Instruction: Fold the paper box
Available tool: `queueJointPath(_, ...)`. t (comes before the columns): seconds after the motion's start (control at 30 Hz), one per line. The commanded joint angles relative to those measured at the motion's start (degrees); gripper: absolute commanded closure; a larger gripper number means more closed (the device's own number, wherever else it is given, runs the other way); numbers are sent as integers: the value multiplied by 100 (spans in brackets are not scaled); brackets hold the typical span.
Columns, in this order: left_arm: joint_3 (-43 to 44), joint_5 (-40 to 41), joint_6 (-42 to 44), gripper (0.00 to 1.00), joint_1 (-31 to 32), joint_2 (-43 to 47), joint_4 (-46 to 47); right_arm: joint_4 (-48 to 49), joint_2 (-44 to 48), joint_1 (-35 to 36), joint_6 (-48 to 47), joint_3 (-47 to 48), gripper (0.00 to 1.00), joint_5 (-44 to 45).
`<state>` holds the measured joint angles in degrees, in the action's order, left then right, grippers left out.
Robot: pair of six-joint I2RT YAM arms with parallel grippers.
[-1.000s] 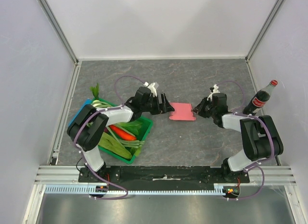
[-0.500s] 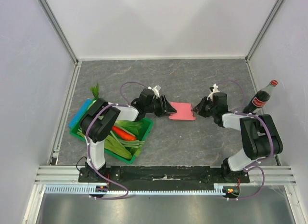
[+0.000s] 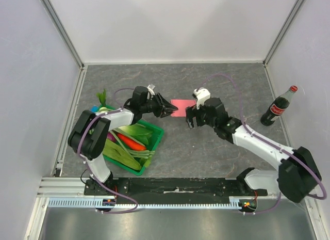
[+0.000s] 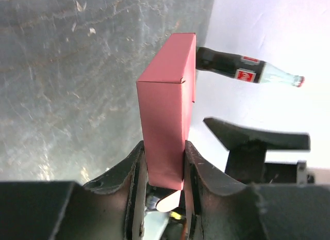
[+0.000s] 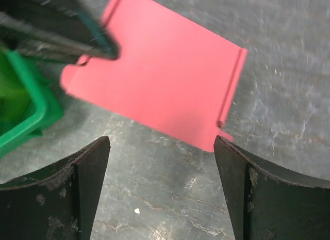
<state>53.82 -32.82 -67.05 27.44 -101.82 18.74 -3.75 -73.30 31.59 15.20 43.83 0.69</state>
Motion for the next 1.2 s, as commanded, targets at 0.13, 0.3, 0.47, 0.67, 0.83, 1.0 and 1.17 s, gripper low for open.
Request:
queueJointPath(0.13,-522,-1332,-1829,70,-415,812,-318,285,817,1330,-1923,-217,9,1406)
queueJointPath(0.3,-601,-1745,-2075,68,-477,1076,-556,331,589,1788,-2671,-42,9,1820)
queueJointPath(0.47,-724,-2018,-2269,69,-503,1103,-354,533,194,2395,-3128,28,9,2619)
queueJointPath(0.67,-750,-2220,-2251,68,-503,1068,-293,1174,-97,2562,-3497,46,18,3674)
queueJointPath(0.83,-681,-2474,-2094,62,-494,927,-178,1350,104,2659,-3630,-164,45,3439)
queueJointPath(1.0,-417,-2598,-1331,49,-503,786,-370,773,175,2668,-3068,-77,64,3219)
queueJointPath(1.17,31,-2010,339,25,-538,1014,-1038,104,263,2659,-2138,-59,69,3096)
